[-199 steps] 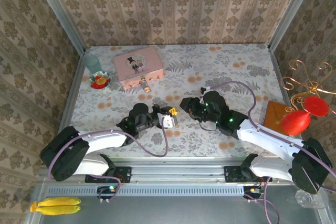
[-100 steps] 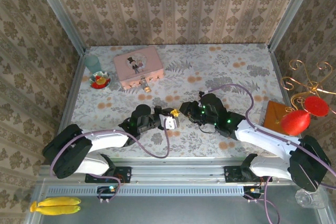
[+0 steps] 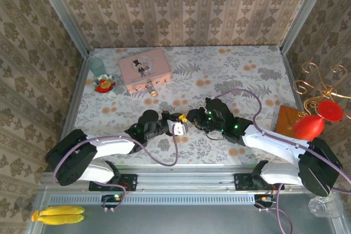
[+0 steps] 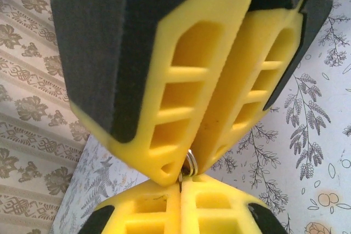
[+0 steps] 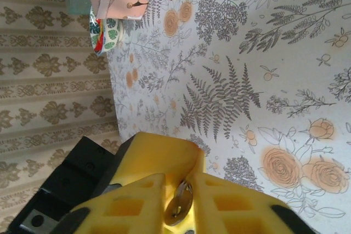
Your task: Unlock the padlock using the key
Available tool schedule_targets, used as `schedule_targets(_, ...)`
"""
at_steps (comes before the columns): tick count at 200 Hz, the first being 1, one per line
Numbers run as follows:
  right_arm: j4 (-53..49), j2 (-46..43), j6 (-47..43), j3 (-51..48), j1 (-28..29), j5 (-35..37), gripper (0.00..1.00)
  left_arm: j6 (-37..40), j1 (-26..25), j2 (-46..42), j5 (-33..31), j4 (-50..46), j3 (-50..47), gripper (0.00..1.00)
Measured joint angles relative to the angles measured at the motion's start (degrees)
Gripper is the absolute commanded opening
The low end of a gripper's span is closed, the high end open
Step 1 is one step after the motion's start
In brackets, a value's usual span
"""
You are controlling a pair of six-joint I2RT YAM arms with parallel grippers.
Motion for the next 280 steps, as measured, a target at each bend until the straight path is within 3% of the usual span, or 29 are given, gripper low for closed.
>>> schedule_targets(39, -0.57, -0.02, -0.59, 0.09, 0.02, 0.87, 0.00, 0.00, -0.09, 0.02, -0.87, 0.00, -0.02, 0.00)
schedule_targets(67, -0.98, -0.35, -2.75, 0.15, 0.17, 1.51, 0.00, -1.57, -0.13, -0.20, -2.51, 2.89, -1.29, 0.39)
schedule_targets(97, 0.31, -0.66, -8.02, -0.04, 0.07, 1.90, 0.00, -9.73, 1.36, -3.58, -6.88, 9.27, -5.64, 0.58)
schedule_targets(117, 5.31, -1.49, -12.57, -1.95, -0.07, 2.19, 0.00, -19.52, 4.52, -9.46, -7.52, 8.09, -7.43, 0.59)
schedule_targets(142, 11.85, -1.55, -18.60, -4.46, -0.20, 2.29, 0.00, -33.62, 9.51, -18.23, -5.27, -0.13, -5.25, 0.61)
schedule_targets(197, 26.73, 1.42, -25.70, -4.83, -0.20, 2.40, 0.00, -61.46, 22.67, -23.69, 10.84, -7.91, -2.58, 0.60)
schedule_targets(233, 35.17, 3.89, -26.10, -6.93, -0.17, 2.36, 0.00, -73.48, 24.28, -19.89, 20.22, -2.36, -2.58, 0.58)
schedule_targets(280, 40.94, 4.87, -26.43, -8.39, -0.17, 1.66, 0.00, -86.23, 24.37, -8.20, 28.04, 15.13, -2.58, 0.53)
